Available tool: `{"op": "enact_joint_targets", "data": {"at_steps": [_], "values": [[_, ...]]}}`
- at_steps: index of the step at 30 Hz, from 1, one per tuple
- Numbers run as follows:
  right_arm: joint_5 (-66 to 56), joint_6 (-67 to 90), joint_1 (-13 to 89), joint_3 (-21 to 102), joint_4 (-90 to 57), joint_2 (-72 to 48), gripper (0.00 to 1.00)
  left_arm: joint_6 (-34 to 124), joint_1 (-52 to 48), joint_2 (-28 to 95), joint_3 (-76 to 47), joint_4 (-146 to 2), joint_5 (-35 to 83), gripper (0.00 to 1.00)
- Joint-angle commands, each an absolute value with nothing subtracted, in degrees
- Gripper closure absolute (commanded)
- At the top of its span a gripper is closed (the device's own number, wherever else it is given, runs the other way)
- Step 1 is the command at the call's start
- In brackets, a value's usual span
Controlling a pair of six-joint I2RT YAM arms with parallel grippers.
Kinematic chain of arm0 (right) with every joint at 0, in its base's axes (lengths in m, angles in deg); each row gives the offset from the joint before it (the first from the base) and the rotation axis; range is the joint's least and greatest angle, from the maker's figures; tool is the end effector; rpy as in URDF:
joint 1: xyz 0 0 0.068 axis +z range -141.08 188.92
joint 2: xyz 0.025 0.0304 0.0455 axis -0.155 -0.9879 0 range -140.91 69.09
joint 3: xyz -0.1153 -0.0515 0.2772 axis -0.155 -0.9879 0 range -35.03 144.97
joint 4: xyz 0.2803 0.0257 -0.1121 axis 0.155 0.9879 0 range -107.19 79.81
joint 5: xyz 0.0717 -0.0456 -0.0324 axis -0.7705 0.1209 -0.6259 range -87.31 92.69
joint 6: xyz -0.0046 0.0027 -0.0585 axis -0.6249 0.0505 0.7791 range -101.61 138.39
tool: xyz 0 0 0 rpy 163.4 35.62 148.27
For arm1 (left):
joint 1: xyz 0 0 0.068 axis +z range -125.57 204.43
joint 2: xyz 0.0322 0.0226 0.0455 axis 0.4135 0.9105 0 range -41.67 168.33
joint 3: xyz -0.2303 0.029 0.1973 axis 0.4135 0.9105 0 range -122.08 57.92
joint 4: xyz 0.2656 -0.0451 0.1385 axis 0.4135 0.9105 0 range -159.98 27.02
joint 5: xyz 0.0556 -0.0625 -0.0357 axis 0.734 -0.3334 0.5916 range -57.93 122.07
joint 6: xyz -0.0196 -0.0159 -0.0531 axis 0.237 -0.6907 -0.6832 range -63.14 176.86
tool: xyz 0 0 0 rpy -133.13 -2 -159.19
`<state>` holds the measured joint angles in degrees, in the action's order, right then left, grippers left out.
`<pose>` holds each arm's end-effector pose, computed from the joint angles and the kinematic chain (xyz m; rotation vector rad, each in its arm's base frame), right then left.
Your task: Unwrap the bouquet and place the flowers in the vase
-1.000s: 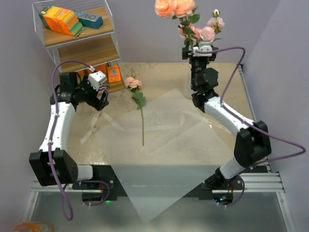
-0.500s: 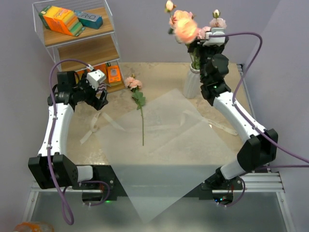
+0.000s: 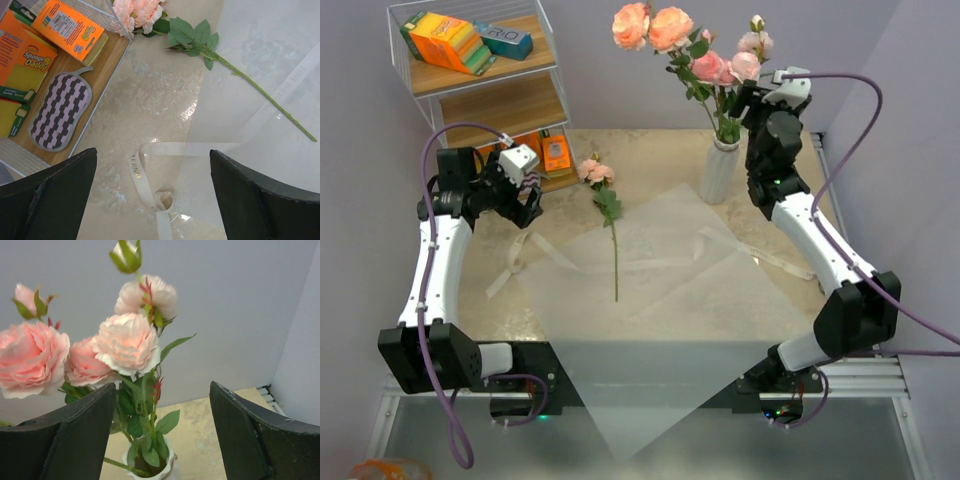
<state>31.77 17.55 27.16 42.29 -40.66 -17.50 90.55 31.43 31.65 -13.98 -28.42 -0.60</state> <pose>0.3910 0.1071 0.4497 0.2289 1.3355 -0.0550 0.3060 0.0144 0.3758 0.7725 2.0543 -0.2687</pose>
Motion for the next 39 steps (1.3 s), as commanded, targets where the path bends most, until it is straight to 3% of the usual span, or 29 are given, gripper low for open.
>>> {"op": "enact_joint_targets", "data": {"at_steps": [1, 5, 10, 12, 15, 19, 25, 31, 39], "values": [[33.46, 14.09, 26.94, 43.55, -42.77, -11.43, 0.22, 91.31, 31.9, 30.14, -14.24, -28.23, -0.72, 0.01], [27.94, 12.95, 26.76, 42.67, -40.93, -7.39, 0.29, 91.31, 31.9, 30.05, -14.5, -28.23, -0.98, 0.01], [15.9, 12.15, 26.94, 35.04, -43.64, -0.1, 0.88, 91.14, 31.9, 30.32, -14.41, -28.41, -1.16, 0.01], [7.06, 12.68, 26.94, 32.66, -42.6, 0.97, 0.94, 91.05, 31.9, 30.32, -14.5, -28.41, -1.33, 0.01], [-0.27, 12.77, 26.85, 30.9, -40.92, 2.11, 0.96, 91.05, 31.81, 30.49, -14.5, -28.5, -1.51, 0.01], [-12.83, 9.79, 27.2, 28.35, -42.77, 2.21, 0.92, 91.05, 31.9, 30.76, -14.5, -28.23, -1.77, 0.01], [-20.95, 10.57, 29.91, 36.85, -40.22, -6.4, 0.94, 91.14, 31.9, 30.67, -14.33, -27.97, -1.68, 0.01], [-11.84, 15.93, 37.3, 45.47, -38.02, -16.16, 0.97, 90.88, 31.9, 30.41, -14.06, -27.97, -1.68, 0.01], [18.64, 18.12, 39.42, 49.69, -46.46, -21.88, 1.0, 91.58, 31.9, 29.27, -13.45, -27.53, -0.46, 0.01]]}}
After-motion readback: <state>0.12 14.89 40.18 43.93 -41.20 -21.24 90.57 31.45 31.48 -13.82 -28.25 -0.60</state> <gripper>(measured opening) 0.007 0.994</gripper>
